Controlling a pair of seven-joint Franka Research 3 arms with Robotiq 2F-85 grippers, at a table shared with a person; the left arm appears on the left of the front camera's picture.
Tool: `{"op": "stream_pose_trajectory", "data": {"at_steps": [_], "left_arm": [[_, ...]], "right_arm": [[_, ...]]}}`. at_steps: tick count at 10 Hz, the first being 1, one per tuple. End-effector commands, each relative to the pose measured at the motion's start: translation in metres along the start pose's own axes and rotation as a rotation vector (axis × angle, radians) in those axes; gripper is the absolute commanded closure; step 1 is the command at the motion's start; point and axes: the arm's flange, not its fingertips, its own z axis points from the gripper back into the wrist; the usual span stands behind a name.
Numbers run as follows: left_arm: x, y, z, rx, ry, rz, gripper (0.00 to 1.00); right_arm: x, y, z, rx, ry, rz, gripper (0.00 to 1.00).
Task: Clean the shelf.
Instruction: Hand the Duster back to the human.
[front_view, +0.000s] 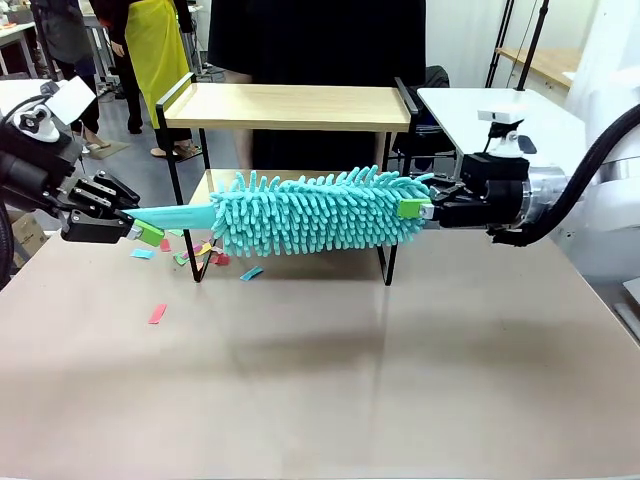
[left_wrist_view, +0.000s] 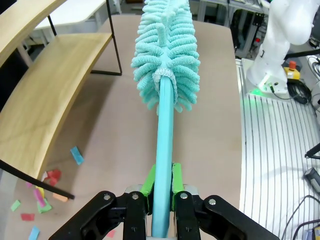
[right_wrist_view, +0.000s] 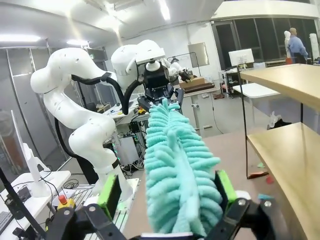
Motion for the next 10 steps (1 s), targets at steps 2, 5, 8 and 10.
{"op": "stream_pose_trajectory", "data": {"at_steps": [2, 5, 8, 10], "left_arm": [[0.0047, -0.0013, 0.0021, 0.001, -0.015, 0.011, 0.87], [0.0047, -0.0013, 0.0021, 0.001, -0.015, 0.011, 0.87], [0.0047, -0.0013, 0.0021, 0.001, -0.015, 0.011, 0.87], [0.0047, -0.0013, 0.0021, 0.001, -0.015, 0.011, 0.87]], "right_arm": [[-0.0055, -0.0103, -0.0106, -0.004, 0.031, 0.010, 0.00], [-0.0095, -0.0150, -0.0141, 0.001, 0.048, -0.002, 0.00], [-0.0104, -0.0162, -0.0138, 0.004, 0.043, -0.009, 0.59], [-0.0096, -0.0152, -0.0138, 0.012, 0.049, -0.009, 1.00]]}}
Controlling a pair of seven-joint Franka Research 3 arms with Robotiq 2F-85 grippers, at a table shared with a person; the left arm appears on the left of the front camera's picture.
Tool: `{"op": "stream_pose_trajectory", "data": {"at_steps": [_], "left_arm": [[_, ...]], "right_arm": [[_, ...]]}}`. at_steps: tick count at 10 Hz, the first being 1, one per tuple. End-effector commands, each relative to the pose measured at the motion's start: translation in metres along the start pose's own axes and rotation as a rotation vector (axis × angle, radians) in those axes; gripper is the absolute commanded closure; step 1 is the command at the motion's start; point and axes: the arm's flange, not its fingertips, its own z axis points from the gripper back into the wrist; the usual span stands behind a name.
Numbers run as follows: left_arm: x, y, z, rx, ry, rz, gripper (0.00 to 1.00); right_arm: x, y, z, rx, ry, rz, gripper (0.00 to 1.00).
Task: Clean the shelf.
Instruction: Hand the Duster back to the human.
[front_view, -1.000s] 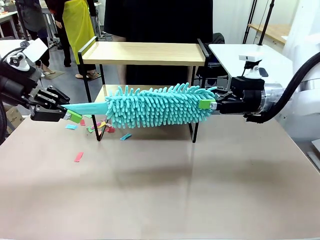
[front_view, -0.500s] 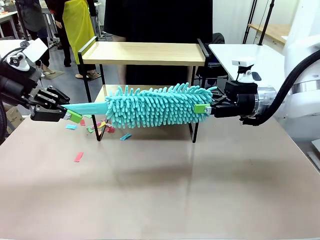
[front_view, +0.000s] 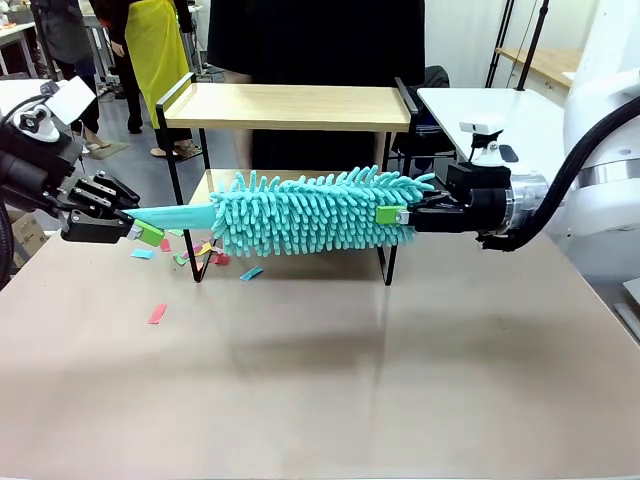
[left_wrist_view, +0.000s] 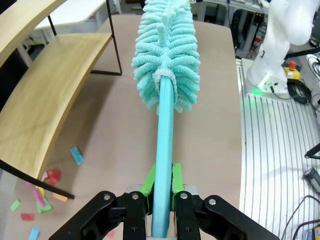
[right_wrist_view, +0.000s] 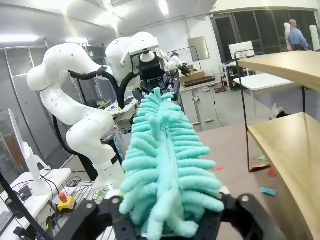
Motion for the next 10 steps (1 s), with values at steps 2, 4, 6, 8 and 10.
{"op": "stream_pose_trajectory", "data": {"at_steps": [2, 4, 6, 8, 10], "left_arm": [[0.0047, -0.0013, 0.0021, 0.001, -0.015, 0.011, 0.87], [0.0047, -0.0013, 0.0021, 0.001, -0.015, 0.011, 0.87], [0.0047, -0.0013, 0.0021, 0.001, -0.015, 0.011, 0.87], [0.0047, -0.0013, 0.0021, 0.001, -0.015, 0.011, 0.87], [-0.0002, -0.0001, 0.0000, -0.001, 0.000, 0.000, 0.38]], "right_arm": [[0.0023, -0.0030, -0.0046, 0.016, 0.035, 0.024, 0.87], [0.0016, -0.0030, -0.0046, 0.025, 0.045, 0.030, 1.00], [0.0009, -0.0026, -0.0043, 0.029, 0.054, 0.046, 1.00], [0.0007, -0.0007, -0.0041, 0.040, 0.050, 0.063, 1.00], [0.0039, -0.0007, -0.0024, 0.126, 0.035, 0.015, 1.00]]}}
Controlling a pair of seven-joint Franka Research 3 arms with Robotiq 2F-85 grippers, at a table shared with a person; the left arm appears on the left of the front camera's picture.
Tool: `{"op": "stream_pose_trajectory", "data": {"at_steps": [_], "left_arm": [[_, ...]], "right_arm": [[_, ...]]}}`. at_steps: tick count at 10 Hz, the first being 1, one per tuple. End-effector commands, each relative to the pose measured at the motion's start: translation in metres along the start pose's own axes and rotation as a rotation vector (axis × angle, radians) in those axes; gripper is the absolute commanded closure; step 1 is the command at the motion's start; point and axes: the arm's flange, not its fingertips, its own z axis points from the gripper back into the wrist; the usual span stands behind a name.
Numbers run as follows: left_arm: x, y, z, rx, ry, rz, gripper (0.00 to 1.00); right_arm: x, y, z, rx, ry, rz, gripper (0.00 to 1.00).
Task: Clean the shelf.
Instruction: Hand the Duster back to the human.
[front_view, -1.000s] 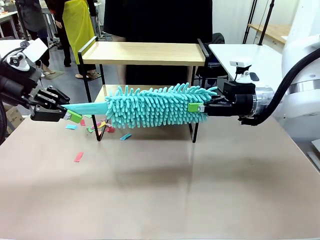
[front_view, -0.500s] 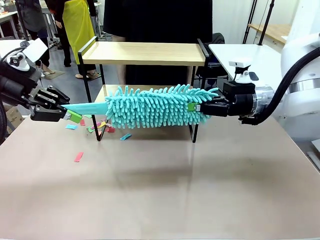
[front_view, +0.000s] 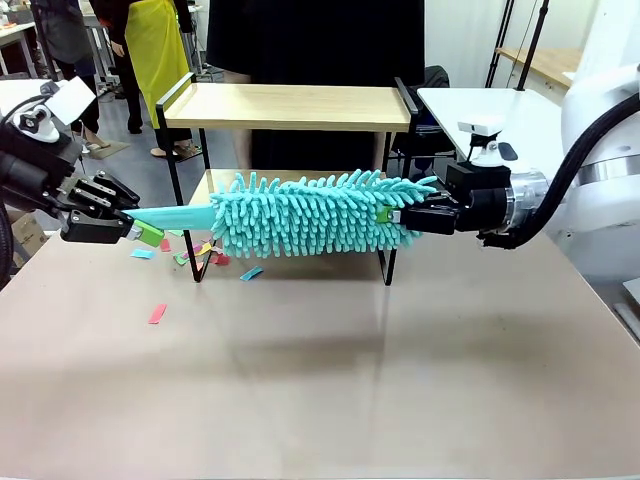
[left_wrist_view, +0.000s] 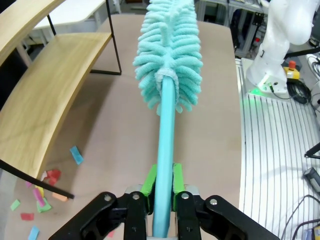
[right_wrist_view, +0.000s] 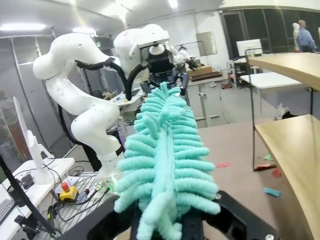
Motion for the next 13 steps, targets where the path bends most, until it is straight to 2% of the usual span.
{"op": "stream_pose_trajectory", "data": {"at_steps": [1, 2, 3, 4, 5, 7, 8, 10, 11, 13], "left_arm": [[0.000, 0.000, 0.005, 0.012, -0.028, 0.013, 0.29], [-0.001, -0.001, 0.011, -0.015, -0.067, 0.036, 0.30], [-0.003, 0.000, 0.020, -0.061, -0.111, 0.064, 0.00], [-0.005, 0.001, 0.031, -0.069, -0.152, 0.096, 0.15], [-0.008, 0.003, 0.046, -0.062, -0.212, 0.124, 0.00], [-0.029, 0.015, 0.084, -0.070, -0.350, 0.170, 0.00], [-0.045, 0.023, 0.107, -0.124, -0.434, 0.118, 0.00], [-0.088, 0.039, 0.149, -0.060, -0.490, 0.112, 0.00], [-0.107, 0.045, 0.161, -0.054, -0.534, 0.115, 0.00], [-0.129, 0.052, 0.173, -0.007, -0.540, 0.128, 0.00]], "right_arm": [[0.000, -0.001, 0.001, -0.029, -0.001, 0.000, 1.00], [0.000, -0.001, 0.001, -0.029, -0.001, 0.000, 1.00], [0.000, -0.001, 0.001, -0.029, -0.001, 0.000, 1.00], [0.000, -0.001, 0.001, -0.029, -0.001, 0.000, 1.00], [0.000, -0.001, 0.001, -0.029, -0.001, 0.000, 1.00], [0.000, -0.001, 0.001, -0.029, -0.001, 0.000, 1.00], [0.000, -0.001, 0.001, -0.029, -0.001, 0.000, 1.00], [0.000, -0.001, 0.001, -0.029, -0.001, 0.000, 1.00], [0.000, -0.001, 0.001, -0.029, -0.001, 0.000, 1.00], [0.000, -0.001, 0.001, -0.029, -0.001, 0.000, 1.00]]}}
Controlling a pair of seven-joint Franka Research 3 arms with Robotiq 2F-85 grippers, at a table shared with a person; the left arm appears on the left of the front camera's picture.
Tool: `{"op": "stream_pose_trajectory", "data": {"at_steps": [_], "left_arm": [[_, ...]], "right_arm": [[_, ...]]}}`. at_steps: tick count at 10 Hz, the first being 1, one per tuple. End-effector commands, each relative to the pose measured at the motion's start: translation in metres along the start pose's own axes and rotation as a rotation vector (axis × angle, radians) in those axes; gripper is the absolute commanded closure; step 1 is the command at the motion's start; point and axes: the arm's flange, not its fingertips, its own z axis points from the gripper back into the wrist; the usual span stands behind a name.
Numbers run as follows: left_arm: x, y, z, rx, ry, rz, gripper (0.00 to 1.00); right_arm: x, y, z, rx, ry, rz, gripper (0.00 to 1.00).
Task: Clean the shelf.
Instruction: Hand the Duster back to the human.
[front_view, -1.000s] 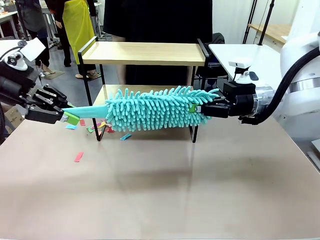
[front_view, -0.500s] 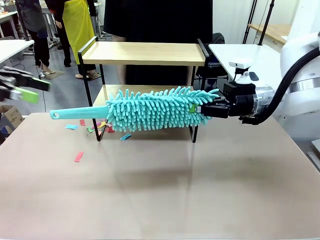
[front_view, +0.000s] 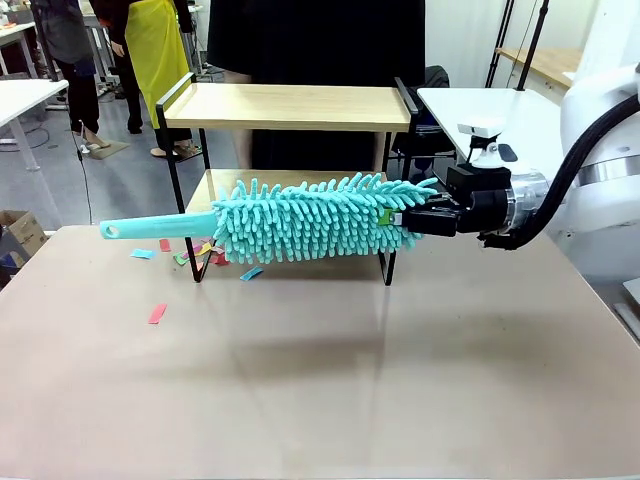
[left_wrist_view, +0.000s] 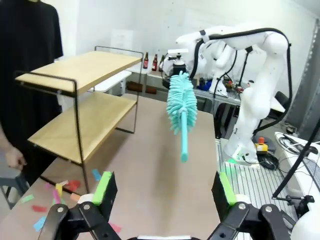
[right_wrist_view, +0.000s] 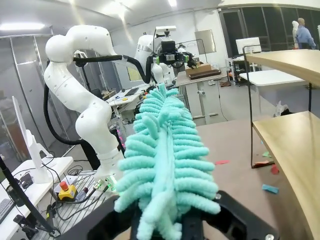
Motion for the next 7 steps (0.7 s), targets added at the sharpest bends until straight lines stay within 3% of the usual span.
{"op": "stream_pose_trajectory", "data": {"at_steps": [1, 2, 3, 4, 7], "left_arm": [[0.000, 0.013, 0.004, 0.015, -0.036, -0.021, 0.00], [0.000, 0.013, 0.006, 0.007, -0.054, -0.019, 0.00], [-0.006, 0.008, 0.007, 0.014, -0.009, 0.003, 0.00], [-0.006, 0.008, 0.007, 0.014, -0.009, 0.003, 0.00], [-0.006, 0.008, 0.007, 0.014, -0.009, 0.003, 0.00]], "right_arm": [[0.002, 0.001, -0.002, -0.010, -0.009, 0.004, 1.00], [0.002, 0.001, -0.002, -0.010, -0.009, 0.004, 1.00], [0.000, 0.000, 0.000, 0.000, 0.000, 0.000, 0.83], [0.012, 0.006, 0.002, -0.036, -0.020, 0.045, 0.83], [0.072, 0.029, 0.034, -0.160, -0.243, 0.147, 0.83]]}}
